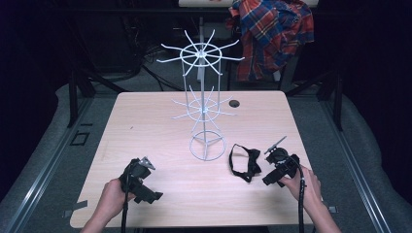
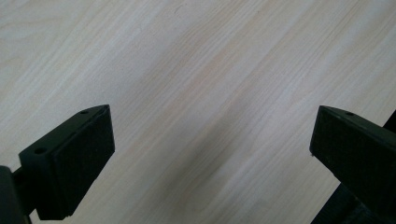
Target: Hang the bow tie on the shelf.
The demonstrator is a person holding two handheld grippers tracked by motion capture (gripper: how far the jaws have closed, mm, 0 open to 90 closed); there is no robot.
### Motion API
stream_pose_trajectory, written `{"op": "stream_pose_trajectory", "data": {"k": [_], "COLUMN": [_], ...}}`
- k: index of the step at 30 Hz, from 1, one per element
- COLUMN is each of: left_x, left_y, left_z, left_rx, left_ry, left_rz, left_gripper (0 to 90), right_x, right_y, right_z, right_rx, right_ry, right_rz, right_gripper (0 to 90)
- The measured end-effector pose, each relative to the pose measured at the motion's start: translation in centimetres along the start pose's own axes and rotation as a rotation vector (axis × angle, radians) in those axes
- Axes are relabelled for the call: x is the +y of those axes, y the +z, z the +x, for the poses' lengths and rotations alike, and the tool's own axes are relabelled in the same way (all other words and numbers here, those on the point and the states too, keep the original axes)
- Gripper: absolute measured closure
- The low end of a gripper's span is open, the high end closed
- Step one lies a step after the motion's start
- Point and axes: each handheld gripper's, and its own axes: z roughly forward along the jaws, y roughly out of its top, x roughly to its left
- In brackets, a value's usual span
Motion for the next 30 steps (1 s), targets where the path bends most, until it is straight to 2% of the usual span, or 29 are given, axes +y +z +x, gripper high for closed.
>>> {"op": "stream_pose_trajectory", "data": {"k": [1, 2, 3, 6, 8, 9, 10, 12, 13, 14, 17, 23, 24, 30], "left_x": [0.1, 0.1, 0.1, 0.2, 0.2, 0.2, 0.2, 0.2, 0.2, 0.2, 0.2, 0.2, 0.2, 0.3], "left_y": [0.0, 0.1, 0.1, 0.1, 0.1, 0.1, 0.1, 0.0, 0.0, 0.0, 0.0, -0.3, -0.3, -0.3], "left_z": [0.0, 0.0, -0.1, -0.1, -0.1, -0.1, -0.2, -0.2, -0.2, -0.2, -0.2, -0.2, -0.3, -0.3], "left_rx": [-0.004, -0.004, -0.005, -0.001, -0.005, -0.005, -0.008, -0.012, -0.012, -0.011, -0.004, -0.001, -0.001, -0.006], "left_ry": [0.001, 0.001, 0.002, 0.005, 0.006, 0.003, 0.002, 0.002, 0.002, 0.003, 0.005, 0.005, 0.003, 0.007], "left_rz": [0.004, 0.002, 0.001, 0.001, 0.000, -0.005, -0.006, -0.011, -0.013, -0.014, -0.015, -0.026, -0.028, -0.028], "left_gripper": [0.1, 0.1, 0.1, 0.1, 0.1, 0.1, 0.1, 0.1, 0.1, 0.1, 0.1, 0.2, 0.2, 0.1], "right_x": [-0.1, -0.1, -0.2, -0.4, -0.5, -0.6, -0.6, -0.6, -0.5, -0.4, -0.3, 0.0, 0.0, 0.4], "right_y": [0.2, 0.1, 0.3, 0.1, 0.0, 0.1, -0.1, -0.1, -0.2, -0.2, -0.1, 0.5, 0.5, 0.6], "right_z": [-0.1, -0.2, -0.3, -0.8, -1.0, -1.1, -1.4, -1.5, -1.6, -1.6, -1.6, -1.7, -1.8, -1.8], "right_rx": [0.003, -0.005, 0.007, -0.004, 0.015, 0.060, 0.107, 0.134, 0.141, 0.152, 0.156, 0.137, 0.134, 0.164], "right_ry": [0.012, 0.012, 0.028, 0.025, 0.045, 0.076, 0.075, 0.109, 0.103, 0.113, 0.115, 0.126, 0.110, 0.131], "right_rz": [-0.017, -0.009, -0.021, -0.020, -0.035, -0.072, -0.077, -0.117, -0.111, -0.127, -0.142, -0.132, -0.120, -0.166], "right_gripper": [6.7, 6.7, 6.7, 6.7, 6.8, 7.2, 7.4, 7.3, 7.3, 7.2, 5.8, 3.3, 3.1, 1.1]}}
